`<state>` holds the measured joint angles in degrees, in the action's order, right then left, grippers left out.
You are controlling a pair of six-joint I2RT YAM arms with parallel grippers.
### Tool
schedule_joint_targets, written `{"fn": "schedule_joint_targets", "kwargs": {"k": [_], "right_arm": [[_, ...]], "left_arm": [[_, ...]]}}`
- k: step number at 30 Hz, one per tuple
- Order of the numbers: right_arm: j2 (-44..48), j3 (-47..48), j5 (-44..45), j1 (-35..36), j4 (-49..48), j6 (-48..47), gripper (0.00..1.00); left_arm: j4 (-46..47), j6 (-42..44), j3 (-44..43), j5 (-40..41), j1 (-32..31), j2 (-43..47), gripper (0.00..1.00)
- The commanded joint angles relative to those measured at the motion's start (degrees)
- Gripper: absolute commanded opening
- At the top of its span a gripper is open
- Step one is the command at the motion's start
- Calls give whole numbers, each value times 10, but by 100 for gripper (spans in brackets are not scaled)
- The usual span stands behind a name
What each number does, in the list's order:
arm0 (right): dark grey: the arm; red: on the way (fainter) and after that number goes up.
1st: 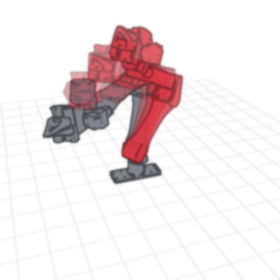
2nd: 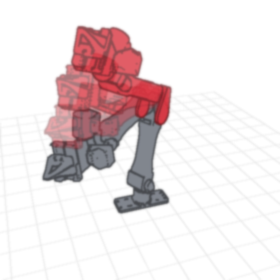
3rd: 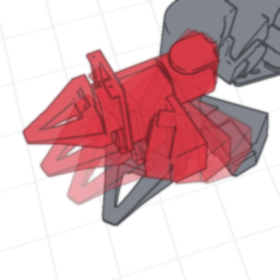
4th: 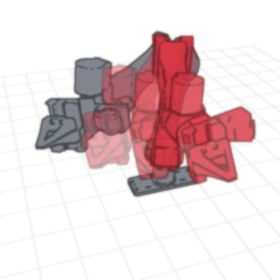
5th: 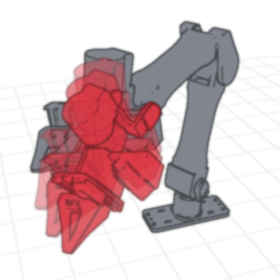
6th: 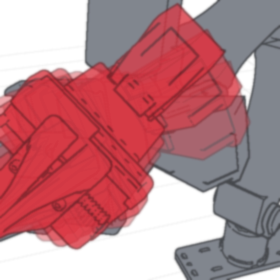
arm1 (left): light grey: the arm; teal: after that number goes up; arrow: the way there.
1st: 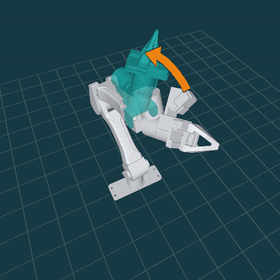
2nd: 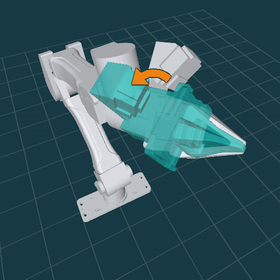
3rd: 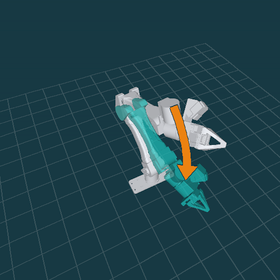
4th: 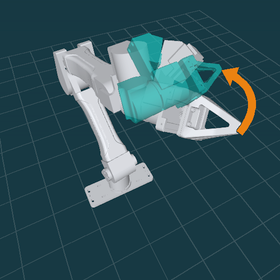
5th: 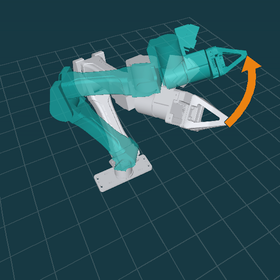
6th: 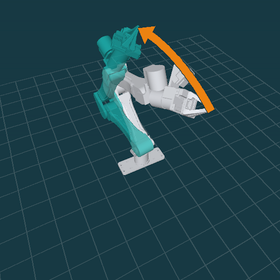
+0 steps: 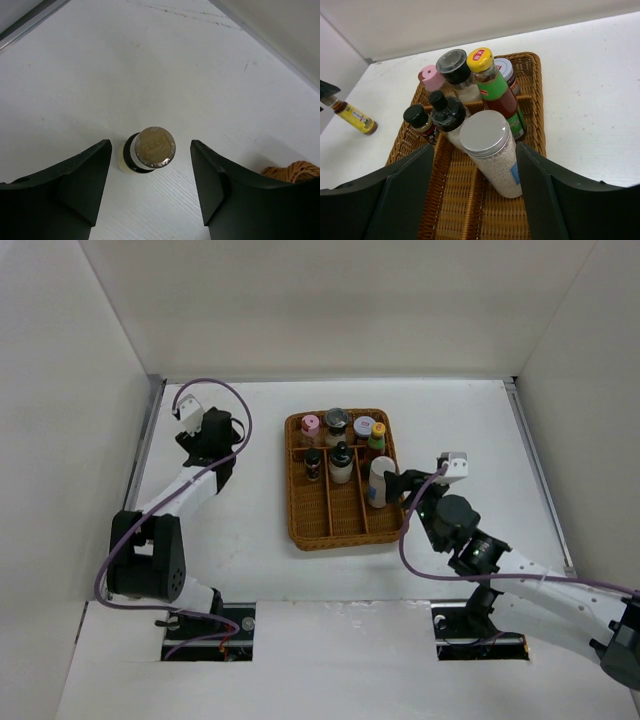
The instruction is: Organize the condiment bottles
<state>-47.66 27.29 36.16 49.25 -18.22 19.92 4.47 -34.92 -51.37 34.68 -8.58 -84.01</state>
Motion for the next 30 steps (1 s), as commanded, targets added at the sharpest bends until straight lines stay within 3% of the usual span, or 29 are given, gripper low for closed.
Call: {"fn": "schedule_joint_targets", "kwargs": {"k": [1, 3, 8, 10, 16, 22, 26, 30], "right_arm": [[0, -3, 0, 5, -33, 4, 74], [-6, 0, -2, 5, -33, 5, 75], [-19, -1, -4, 5, -40, 6, 75], [-21, 0, -4, 5, -40, 4, 75], [-11, -5, -1, 5, -43, 6, 78], [-9, -10, 5, -1, -46, 10, 82], [3, -11, 17, -3, -46, 7, 90], [23, -19, 22, -2, -55, 6, 92]], "left_arm": [[16, 12, -36, -17, 10, -12, 61], [18, 13, -36, -14, 11, -18, 56], [19, 13, -34, -11, 16, -23, 23], [18, 13, -28, -4, 12, -6, 16], [-2, 34, 7, 33, -40, 124, 12], [-97, 48, 11, 40, -158, 262, 12], [-133, 48, 18, 47, -260, 289, 12], [-129, 33, 29, 50, -348, 264, 12]]}}
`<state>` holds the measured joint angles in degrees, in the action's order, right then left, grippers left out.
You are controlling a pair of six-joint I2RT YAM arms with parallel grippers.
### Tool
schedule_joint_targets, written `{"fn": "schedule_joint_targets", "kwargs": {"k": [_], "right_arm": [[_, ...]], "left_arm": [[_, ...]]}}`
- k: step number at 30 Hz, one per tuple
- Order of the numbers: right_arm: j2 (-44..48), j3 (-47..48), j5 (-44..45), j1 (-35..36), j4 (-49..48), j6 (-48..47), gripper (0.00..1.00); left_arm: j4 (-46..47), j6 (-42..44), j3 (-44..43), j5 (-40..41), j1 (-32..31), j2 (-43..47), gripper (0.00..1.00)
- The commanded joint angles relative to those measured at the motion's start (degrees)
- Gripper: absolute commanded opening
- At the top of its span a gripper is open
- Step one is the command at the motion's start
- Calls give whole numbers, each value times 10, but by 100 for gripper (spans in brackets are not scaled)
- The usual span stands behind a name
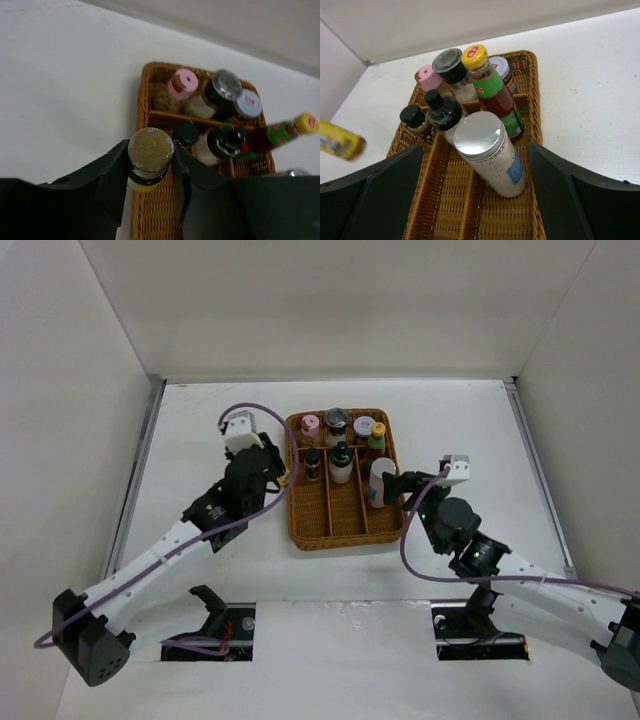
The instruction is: Organize the condiment bottles
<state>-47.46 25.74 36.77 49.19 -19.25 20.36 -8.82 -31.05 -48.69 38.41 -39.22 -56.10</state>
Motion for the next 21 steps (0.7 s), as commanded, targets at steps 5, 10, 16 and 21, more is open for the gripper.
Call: {"fn": "schedule_joint_targets", "kwargs": {"k": [5, 10, 16, 21], "right_arm": [[17, -10, 22, -3, -58, -1, 92], [-3, -10, 26, -1, -67, -4, 92], [-10, -10, 25, -1, -74, -4, 93], [-21, -9, 24, -1, -76, -5, 93]], "left_arm": [[63, -1, 10, 1, -97, -94, 12], [134, 3, 36, -9, -102, -147, 13], [206, 5, 80, -4, -114, -191, 16], [247, 6, 113, 9, -140, -197, 22]]}}
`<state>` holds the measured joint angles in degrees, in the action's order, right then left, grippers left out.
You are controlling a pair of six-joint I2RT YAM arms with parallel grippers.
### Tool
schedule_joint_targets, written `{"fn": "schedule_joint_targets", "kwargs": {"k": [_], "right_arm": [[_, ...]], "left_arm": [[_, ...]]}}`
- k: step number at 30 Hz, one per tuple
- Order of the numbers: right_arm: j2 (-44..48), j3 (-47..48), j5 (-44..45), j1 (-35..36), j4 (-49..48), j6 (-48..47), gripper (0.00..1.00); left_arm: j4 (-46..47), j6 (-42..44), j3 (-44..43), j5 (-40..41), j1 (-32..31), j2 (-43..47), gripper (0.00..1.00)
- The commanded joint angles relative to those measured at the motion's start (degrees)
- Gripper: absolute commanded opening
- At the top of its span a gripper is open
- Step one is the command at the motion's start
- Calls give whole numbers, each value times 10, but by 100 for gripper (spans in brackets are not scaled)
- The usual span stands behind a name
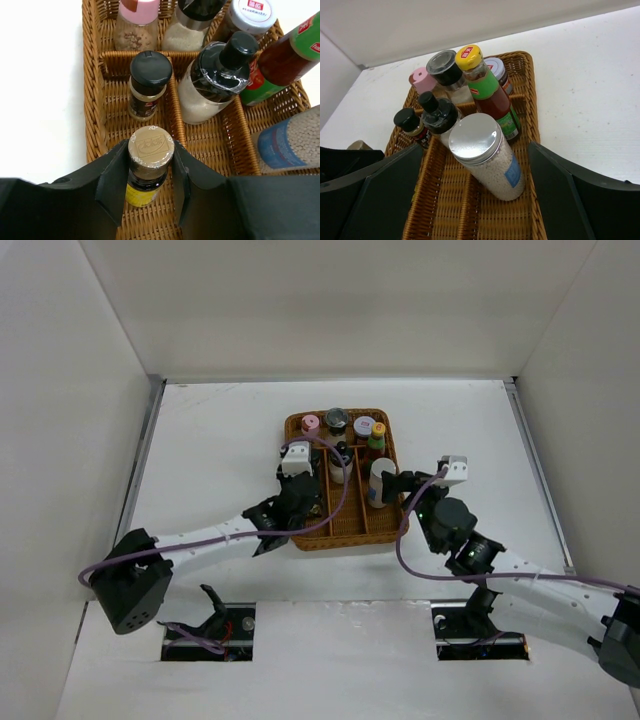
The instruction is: Organize the condiment bottles
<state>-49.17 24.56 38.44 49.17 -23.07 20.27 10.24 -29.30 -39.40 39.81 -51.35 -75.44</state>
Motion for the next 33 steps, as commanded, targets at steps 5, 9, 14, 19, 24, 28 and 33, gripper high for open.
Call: {"fn": "schedule_joint_targets", "kwargs": {"k": [5, 9, 14, 19, 24, 28, 33], "right_arm": [[-1, 1, 2, -3, -38, -1, 93], [-2, 1, 1, -8, -38, -1, 94], [1, 1, 4, -7, -37, -5, 95], [8, 0, 4, -7, -34, -5, 96], [5, 1, 0, -7, -32, -2, 96], [2, 0, -1, -9, -35, 0, 96], [4, 0, 6, -8, -38, -5, 96]], "left_arm": [[63, 11, 38, 64, -61, 20, 21], [71, 16, 48, 75, -82, 19, 27], [70, 14, 55, 84, -99, 13, 39], [71, 14, 56, 93, -104, 13, 50], [65, 18, 49, 94, -100, 21, 63], [65, 21, 48, 91, -97, 36, 70], [65, 33, 46, 96, -97, 63, 97]]}}
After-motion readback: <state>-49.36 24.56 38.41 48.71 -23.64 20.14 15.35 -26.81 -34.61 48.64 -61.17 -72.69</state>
